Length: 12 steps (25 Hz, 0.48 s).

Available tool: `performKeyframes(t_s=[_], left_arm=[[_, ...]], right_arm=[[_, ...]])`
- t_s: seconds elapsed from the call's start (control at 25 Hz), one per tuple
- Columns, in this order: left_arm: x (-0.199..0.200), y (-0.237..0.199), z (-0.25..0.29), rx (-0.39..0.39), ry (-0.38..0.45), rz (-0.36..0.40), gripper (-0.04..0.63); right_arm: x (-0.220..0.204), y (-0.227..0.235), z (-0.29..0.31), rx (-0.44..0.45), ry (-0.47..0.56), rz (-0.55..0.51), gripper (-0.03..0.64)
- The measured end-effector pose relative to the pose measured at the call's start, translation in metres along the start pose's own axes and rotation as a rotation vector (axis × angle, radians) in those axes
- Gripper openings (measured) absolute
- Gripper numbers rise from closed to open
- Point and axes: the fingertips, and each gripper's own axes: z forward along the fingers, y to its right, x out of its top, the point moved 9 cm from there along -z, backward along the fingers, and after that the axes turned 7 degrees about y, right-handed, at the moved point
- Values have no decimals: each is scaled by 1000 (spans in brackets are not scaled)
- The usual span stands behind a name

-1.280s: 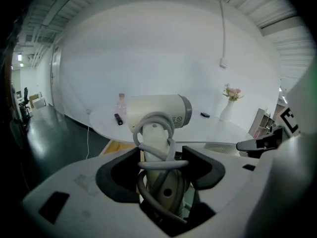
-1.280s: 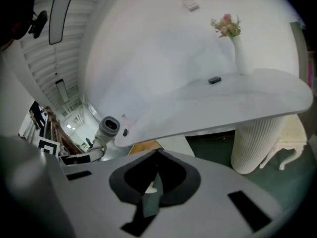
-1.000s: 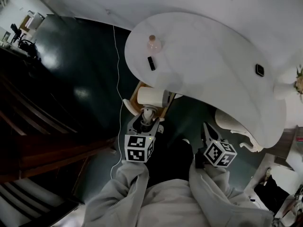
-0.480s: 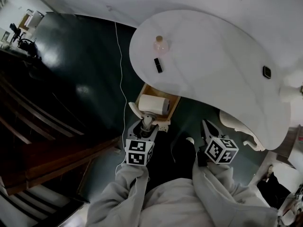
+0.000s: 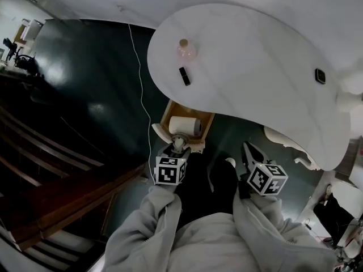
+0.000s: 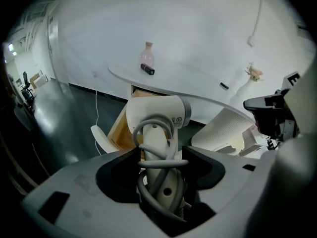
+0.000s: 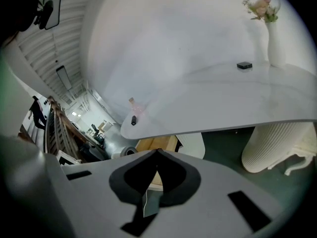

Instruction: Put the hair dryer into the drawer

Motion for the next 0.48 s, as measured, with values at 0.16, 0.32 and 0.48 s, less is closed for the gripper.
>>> performKeyframes(t_s=[0.16,0.32,0.48], left_arm=[[3,-5,17,-24,-98,22,267],[9,-6,33,-71,-187,26,267],[18,-5,45,-117,-287,50,267]], right_arm=[[-1,2,-3,-25,11,27,49],[-4,7,-9,-71,26,71,49],[-9,8,-16,-110,36,108,48]])
